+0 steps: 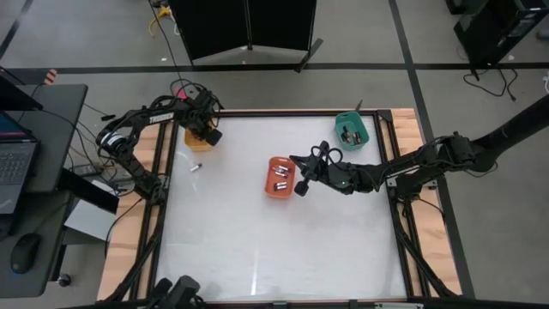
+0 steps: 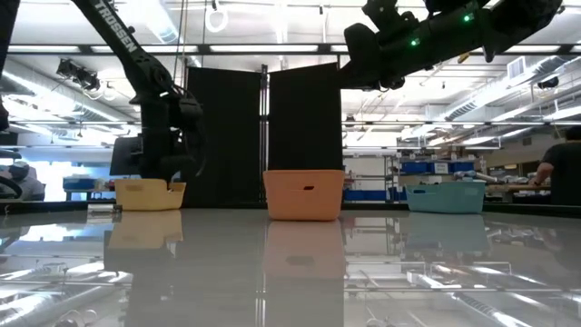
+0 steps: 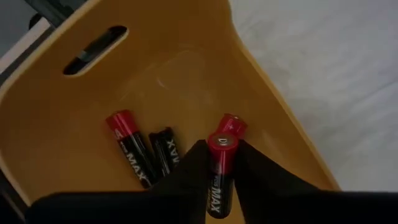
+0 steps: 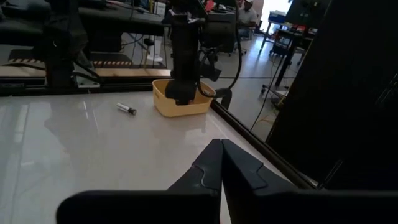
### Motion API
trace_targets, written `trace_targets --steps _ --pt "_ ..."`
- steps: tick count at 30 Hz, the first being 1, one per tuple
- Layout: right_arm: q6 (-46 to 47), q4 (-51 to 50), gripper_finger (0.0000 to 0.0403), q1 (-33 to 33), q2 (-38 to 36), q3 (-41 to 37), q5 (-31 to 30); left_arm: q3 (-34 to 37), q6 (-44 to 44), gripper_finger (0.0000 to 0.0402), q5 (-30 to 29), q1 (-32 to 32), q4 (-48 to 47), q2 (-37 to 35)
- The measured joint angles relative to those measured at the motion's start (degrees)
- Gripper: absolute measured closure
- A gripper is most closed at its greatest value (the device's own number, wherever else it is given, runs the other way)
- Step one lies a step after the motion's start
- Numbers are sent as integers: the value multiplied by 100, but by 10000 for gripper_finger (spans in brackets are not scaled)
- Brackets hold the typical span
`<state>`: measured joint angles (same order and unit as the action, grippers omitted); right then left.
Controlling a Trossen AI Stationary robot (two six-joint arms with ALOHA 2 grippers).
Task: Sort batteries
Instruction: Put the black-red battery into the yellow bin, then put the silver battery into the orange bin
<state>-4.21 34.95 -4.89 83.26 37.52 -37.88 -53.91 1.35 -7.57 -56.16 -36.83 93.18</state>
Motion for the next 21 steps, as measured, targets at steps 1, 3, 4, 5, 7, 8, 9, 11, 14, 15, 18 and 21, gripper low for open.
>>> trace_targets --steps 1,3,4,5,7,8,9,11,14,15,18,21 --pt "0 3 383 0 0 0 1 0 37 326 -2 0 -9 -6" --pt "0 6 382 0 0 0 1 0 124 296 -2 0 -18 -39" --pt "0 3 384 0 0 0 1 0 132 280 0 11 -14 -52" --pt "0 3 387 0 0 0 1 0 140 268 -2 23 -24 -58" --pt "-1 6 393 0 0 0 1 0 217 250 -2 48 -18 -129" --pt "-2 6 395 0 0 0 1 0 245 246 -2 70 -13 -193" --pt "-16 3 396 0 0 0 1 0 266 243 -2 86 -4 -268" --pt "-35 6 395 0 0 0 1 0 272 241 -2 120 -7 -458" --pt "-43 6 384 0 2 0 1 0 234 242 -2 187 -42 -897" --pt "-44 6 382 0 2 0 1 2 175 243 0 220 -94 -1064" --pt "-51 4 383 0 2 0 1 0 128 248 -3 431 -357 -1612" --pt "-156 6 393 0 2 0 1 2 265 255 158 784 -890 -2122"
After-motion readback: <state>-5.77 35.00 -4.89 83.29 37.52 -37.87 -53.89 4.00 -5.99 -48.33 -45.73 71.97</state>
